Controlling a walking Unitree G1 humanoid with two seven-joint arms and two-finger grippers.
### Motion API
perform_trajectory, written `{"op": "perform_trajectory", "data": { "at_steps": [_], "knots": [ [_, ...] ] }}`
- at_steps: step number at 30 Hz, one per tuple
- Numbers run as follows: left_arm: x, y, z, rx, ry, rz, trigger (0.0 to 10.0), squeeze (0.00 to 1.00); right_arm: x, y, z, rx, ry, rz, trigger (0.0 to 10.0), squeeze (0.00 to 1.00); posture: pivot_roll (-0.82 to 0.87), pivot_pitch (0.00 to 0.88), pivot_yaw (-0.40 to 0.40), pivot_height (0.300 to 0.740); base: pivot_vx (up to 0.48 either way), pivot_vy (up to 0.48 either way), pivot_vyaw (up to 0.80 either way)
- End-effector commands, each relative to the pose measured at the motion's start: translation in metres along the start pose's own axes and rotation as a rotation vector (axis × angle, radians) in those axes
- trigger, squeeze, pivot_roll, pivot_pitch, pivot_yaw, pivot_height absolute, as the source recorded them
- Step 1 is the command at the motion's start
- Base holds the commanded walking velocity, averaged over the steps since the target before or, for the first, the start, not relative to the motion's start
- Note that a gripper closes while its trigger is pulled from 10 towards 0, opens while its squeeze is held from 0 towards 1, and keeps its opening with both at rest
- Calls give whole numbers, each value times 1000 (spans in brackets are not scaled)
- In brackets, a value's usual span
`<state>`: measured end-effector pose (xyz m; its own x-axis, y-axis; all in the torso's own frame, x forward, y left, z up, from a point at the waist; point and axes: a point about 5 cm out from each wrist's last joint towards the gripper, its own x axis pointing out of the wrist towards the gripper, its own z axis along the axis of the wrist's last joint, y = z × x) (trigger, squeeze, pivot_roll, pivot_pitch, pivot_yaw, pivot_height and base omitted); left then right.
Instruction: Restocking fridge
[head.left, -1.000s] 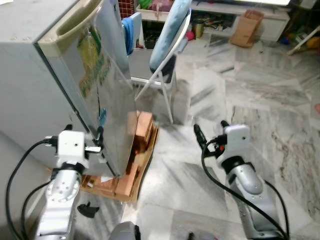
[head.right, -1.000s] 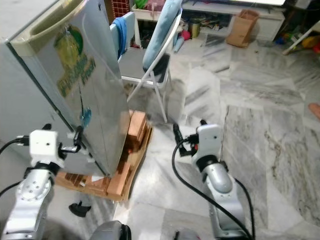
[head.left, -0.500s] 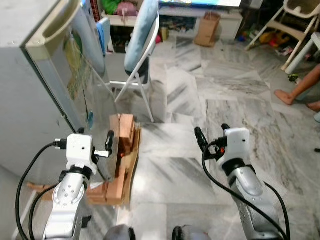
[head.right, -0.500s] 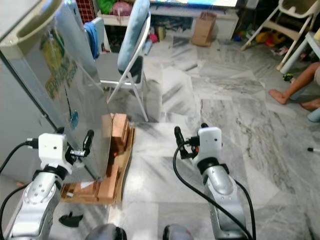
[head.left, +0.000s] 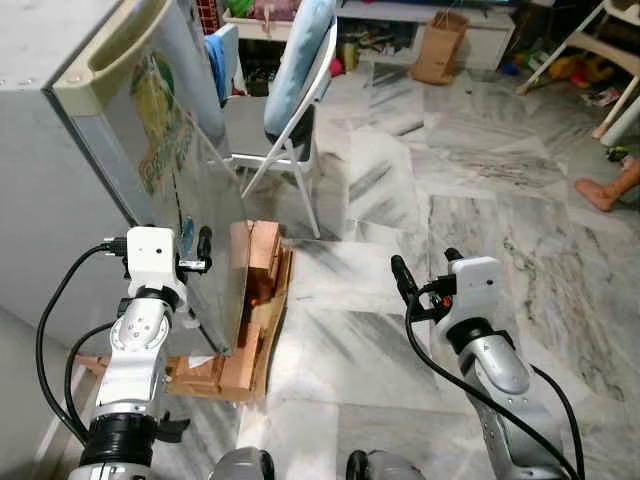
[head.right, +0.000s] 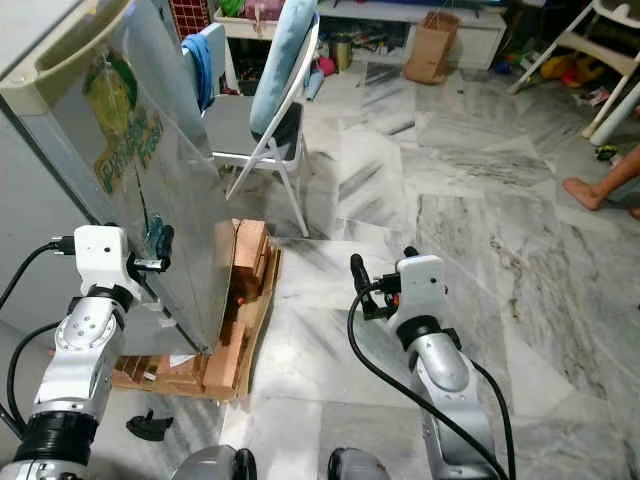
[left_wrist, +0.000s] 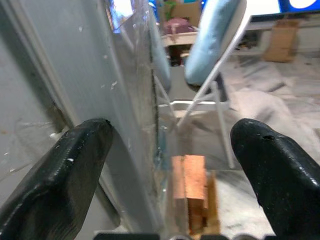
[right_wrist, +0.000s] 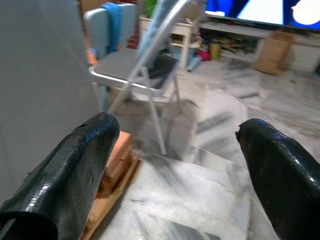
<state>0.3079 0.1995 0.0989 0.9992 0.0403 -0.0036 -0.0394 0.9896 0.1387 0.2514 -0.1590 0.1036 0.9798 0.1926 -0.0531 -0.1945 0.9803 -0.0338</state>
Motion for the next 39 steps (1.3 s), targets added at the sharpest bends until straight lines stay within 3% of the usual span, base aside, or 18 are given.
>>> {"op": "perform_trajectory", "data": {
  "at_steps": [1,8,19,39],
  "knots": [
    [15,24,6,7,14,119,10000,0,-4,-1,4,-7,-7,-4,10000,0,-4,107,0,740,0,0,0],
    [26,35,16,-14,-19,157,10000,0,-9,-5,2,-13,4,-10,10000,0,-5,108,5,740,0,0,0],
    [27,24,12,-32,-33,94,10000,0,-8,2,1,-2,14,15,10000,0,4,109,3,740,0,0,0],
    [51,13,20,-29,-14,58,10000,0,-6,1,1,-3,15,10,10000,0,-16,105,8,740,0,0,0]
  ]
}}
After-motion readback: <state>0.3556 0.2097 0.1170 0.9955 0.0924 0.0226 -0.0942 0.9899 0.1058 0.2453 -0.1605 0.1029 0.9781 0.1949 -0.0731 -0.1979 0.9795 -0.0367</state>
